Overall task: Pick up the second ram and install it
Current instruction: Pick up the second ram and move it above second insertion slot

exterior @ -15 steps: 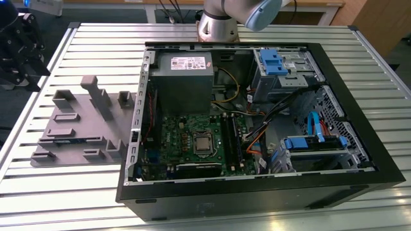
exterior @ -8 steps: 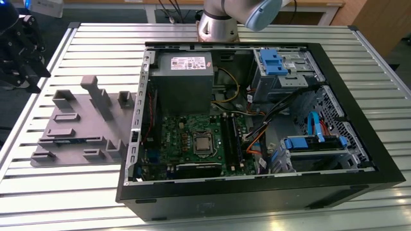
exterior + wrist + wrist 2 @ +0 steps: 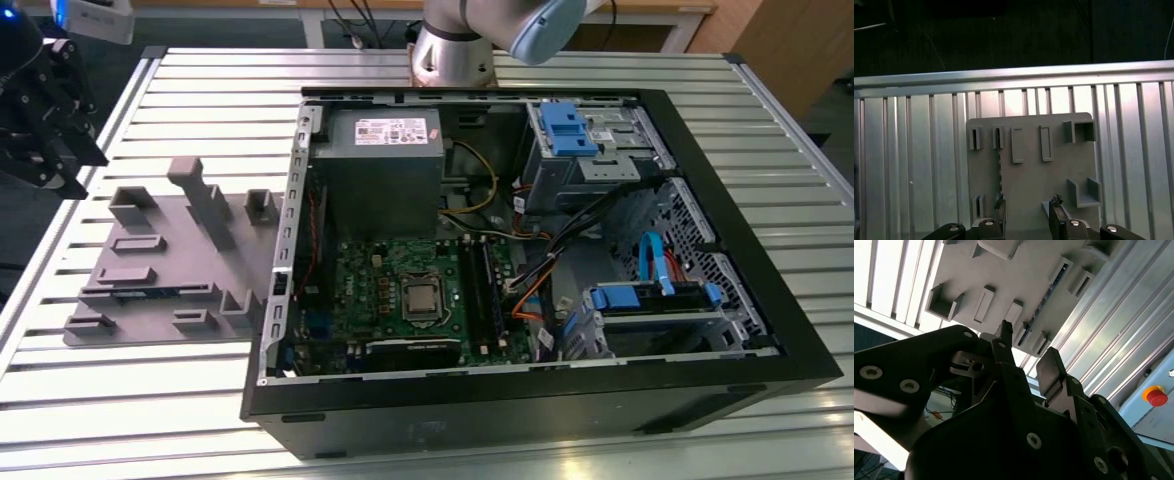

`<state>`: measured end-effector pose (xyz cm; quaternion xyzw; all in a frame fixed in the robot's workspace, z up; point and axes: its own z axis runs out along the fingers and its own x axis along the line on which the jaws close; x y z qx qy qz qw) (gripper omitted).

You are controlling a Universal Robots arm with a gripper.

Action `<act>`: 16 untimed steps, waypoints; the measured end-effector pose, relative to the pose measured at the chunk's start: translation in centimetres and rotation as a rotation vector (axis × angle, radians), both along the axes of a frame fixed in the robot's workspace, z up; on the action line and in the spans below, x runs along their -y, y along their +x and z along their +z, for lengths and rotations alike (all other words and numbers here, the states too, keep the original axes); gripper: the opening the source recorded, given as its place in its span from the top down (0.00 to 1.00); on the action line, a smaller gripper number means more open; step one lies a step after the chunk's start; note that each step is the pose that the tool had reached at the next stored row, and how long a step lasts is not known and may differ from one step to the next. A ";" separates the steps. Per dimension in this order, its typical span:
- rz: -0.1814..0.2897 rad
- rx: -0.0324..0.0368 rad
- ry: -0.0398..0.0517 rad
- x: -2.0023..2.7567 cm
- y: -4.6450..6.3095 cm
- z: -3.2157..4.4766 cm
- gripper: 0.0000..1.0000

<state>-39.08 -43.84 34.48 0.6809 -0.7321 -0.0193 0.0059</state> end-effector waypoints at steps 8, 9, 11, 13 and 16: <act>0.014 0.0001 -0.0001 0.19 0.0 -0.43 0.53; 0.014 0.0002 0.0000 0.19 0.0 -0.43 0.53; 0.014 0.0003 0.0001 0.20 0.0 -0.44 0.53; 0.014 0.0003 0.0000 0.26 0.0 -0.46 0.53; 0.014 0.0002 0.0000 0.33 0.0 -0.53 0.53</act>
